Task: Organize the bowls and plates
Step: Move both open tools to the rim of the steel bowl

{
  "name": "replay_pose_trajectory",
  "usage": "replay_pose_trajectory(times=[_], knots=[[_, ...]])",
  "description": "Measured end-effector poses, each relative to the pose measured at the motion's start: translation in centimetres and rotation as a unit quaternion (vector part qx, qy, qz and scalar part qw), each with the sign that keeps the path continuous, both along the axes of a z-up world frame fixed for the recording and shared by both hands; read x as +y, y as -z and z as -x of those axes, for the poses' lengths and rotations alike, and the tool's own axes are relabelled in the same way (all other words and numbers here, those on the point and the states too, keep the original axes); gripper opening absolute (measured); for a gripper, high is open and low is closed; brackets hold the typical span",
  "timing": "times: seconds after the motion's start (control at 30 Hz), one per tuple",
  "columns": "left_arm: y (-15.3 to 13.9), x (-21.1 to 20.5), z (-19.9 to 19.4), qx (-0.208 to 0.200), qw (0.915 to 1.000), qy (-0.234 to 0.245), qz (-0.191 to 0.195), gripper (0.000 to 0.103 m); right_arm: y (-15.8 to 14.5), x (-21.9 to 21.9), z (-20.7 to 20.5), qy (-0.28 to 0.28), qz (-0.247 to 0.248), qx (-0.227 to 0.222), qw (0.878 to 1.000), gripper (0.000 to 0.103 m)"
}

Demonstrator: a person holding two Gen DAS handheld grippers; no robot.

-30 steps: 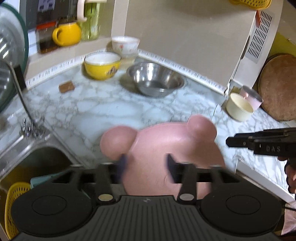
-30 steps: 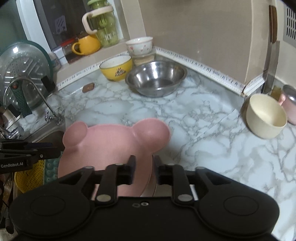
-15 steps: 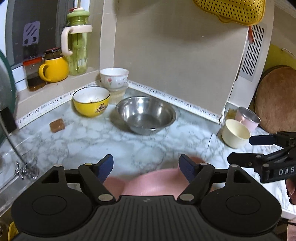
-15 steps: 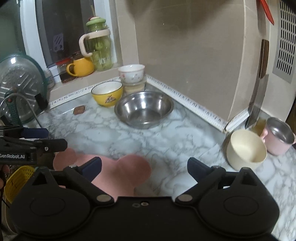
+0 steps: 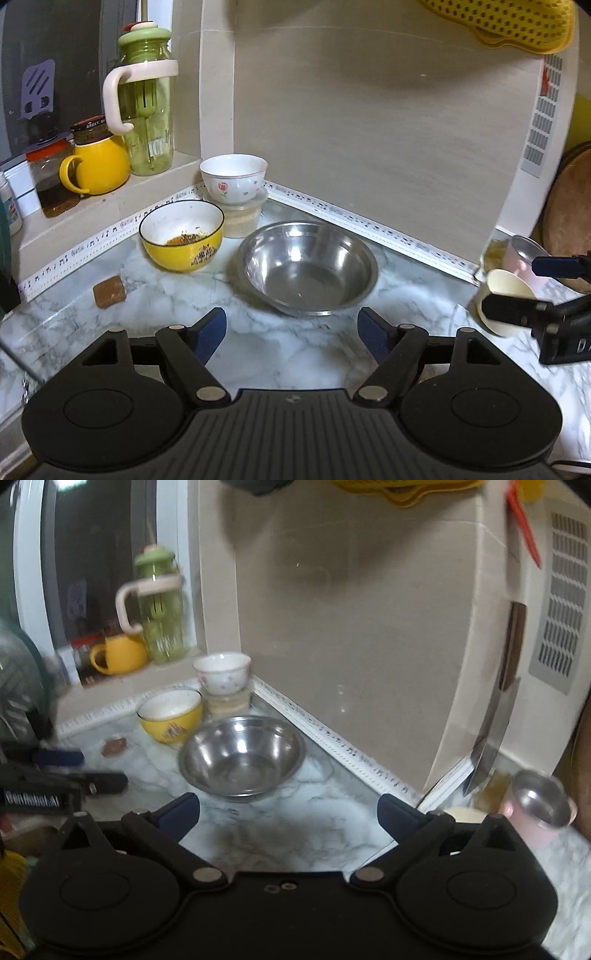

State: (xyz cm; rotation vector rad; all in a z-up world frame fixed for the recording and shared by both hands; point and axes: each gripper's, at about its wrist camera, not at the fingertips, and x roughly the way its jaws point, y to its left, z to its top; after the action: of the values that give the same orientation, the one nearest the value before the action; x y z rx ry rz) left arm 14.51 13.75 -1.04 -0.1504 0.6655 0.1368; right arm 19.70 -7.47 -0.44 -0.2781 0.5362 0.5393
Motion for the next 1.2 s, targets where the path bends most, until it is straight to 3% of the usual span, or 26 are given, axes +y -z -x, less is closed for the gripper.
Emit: replay_pose_trajectory(times=[0.2,0.4,0.6,0.77,1.1,1.2], knots=[[0.7,1.0,-4.0,0.017,0.9996,-0.021,0.008,0.078,0.5,1.2,-3.6,0.005,-0.001,0.011,1.0,0.102],[1.8,1.7,-7.8,0.035,0.9987,-0.036,-0.012,0.078,0.9,3.2,-7.1,0.02,0.004,0.023,1.0,0.103],[3.2,3.5,-10.8,0.056,0.9967,-0.058,0.008,0.078,2.7,4.6,-11.1,0.037,0.003,0.073,0.997,0.103],[4.5,4.4,-13.0,0.074,0.9953,-0.061,0.01,0.078,4.5,6.4,-13.2,0.017,0.047,0.074,0.996,0.102],[7.4,5.4,-16.6,0.119,0.9894,-0.084,0.002,0.078,7.1,8.7,-16.6,0.026,0.039,0.108,0.993,0.098],[8.1,6.1,-17.3,0.13,0.9873,-0.09,0.019,0.078,7.7,9.1,-17.1,0.028,0.045,0.117,0.992,0.099]])
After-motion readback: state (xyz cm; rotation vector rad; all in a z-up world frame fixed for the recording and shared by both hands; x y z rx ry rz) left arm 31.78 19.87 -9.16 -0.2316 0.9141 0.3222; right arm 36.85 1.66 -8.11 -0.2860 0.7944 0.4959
